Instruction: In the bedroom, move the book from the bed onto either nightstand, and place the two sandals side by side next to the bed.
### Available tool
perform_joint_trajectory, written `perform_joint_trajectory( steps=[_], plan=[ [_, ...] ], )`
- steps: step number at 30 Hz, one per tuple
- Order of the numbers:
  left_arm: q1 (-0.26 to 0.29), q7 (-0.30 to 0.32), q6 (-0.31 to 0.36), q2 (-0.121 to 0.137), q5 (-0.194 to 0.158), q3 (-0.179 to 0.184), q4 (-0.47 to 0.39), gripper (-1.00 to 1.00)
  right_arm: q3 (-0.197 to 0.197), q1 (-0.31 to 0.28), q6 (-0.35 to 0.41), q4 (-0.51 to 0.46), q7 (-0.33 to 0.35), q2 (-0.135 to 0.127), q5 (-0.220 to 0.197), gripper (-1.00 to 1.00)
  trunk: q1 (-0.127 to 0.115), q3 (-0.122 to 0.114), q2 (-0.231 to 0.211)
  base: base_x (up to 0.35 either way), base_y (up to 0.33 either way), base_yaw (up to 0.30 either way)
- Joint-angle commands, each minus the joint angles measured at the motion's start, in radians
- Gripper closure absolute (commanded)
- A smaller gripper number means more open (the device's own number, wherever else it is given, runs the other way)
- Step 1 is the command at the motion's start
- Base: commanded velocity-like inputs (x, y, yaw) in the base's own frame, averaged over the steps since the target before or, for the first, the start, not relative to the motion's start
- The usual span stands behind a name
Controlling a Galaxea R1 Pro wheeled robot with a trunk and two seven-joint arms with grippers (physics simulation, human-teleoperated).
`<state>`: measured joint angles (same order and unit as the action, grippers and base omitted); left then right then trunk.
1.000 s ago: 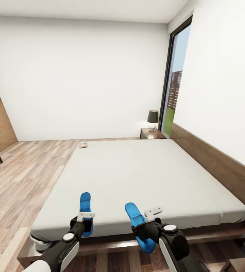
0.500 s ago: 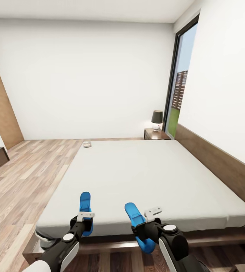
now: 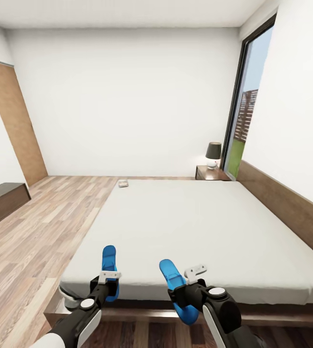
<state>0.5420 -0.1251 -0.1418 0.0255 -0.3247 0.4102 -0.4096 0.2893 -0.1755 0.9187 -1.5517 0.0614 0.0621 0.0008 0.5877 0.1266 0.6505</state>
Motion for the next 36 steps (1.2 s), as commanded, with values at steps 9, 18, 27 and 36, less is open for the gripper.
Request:
perform_joint_trajectory(
  steps=[9,18,27,36],
  plan=[
    [0.002,-0.016,-0.008,0.002,-0.01,0.0,-0.01,1.0,-0.006,-0.001,-0.021,0.042,0.003,-0.001,0.002,1.0,0.0,0.002,0.001,0.0,0.0,0.009],
    [0.002,-0.017,-0.009,0.005,-0.011,-0.008,-0.013,1.0,-0.006,-0.001,-0.046,0.057,0.003,-0.001,0.003,1.0,0.0,0.002,0.001,0.0,0.0,0.0],
    [0.002,-0.018,-0.004,0.029,-0.011,-0.009,-0.105,1.0,-0.011,-0.001,-0.049,0.059,0.003,-0.002,0.002,1.0,0.0,0.002,0.001,0.0,0.0,0.0],
    [-0.071,-0.056,0.004,0.111,-0.01,-0.007,-0.297,1.0,-0.014,-0.001,-0.049,0.059,0.003,-0.002,0.003,1.0,0.0,0.002,0.001,0.0,0.0,0.0]
  ],
)
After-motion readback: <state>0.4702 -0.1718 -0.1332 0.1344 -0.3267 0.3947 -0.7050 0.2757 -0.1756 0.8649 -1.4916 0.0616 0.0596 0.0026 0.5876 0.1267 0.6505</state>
